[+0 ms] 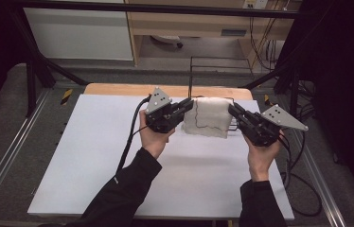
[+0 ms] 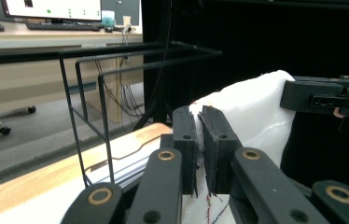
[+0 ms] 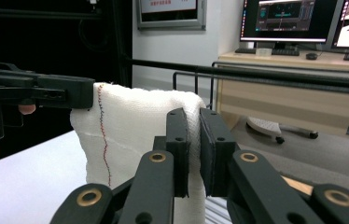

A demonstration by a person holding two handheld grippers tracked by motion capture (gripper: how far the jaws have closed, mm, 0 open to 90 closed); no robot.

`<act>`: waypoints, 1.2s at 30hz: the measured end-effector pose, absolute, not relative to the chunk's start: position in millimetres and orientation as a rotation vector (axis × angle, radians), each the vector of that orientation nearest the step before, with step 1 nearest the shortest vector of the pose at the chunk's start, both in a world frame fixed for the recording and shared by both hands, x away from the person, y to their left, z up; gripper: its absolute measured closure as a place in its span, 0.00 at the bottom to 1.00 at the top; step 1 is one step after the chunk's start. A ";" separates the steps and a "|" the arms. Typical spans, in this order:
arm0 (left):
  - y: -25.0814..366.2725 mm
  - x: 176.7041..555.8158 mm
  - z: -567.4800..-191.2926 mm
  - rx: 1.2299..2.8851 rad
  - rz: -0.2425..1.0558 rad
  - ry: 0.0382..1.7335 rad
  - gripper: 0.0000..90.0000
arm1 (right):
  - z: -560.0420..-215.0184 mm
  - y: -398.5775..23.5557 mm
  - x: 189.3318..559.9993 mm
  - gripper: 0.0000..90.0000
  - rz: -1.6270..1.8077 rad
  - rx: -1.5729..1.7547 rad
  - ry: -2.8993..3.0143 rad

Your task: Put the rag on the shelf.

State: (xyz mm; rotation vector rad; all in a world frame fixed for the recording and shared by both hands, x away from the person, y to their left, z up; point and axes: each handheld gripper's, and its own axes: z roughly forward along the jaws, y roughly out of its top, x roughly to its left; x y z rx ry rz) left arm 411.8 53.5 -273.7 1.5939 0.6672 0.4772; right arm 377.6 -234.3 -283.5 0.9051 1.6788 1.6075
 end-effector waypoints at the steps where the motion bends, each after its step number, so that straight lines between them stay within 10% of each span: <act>1: 53.7 412.0 -271.7 1.588 0.480 0.664 0.94 | -281.6 -234.3 377.9 0.92 1.609 0.898 1.671; 36: 41.2 433.4 -221.5 1.502 0.546 0.621 0.94 | -231.6 -238.2 397.0 0.93 1.616 0.866 1.555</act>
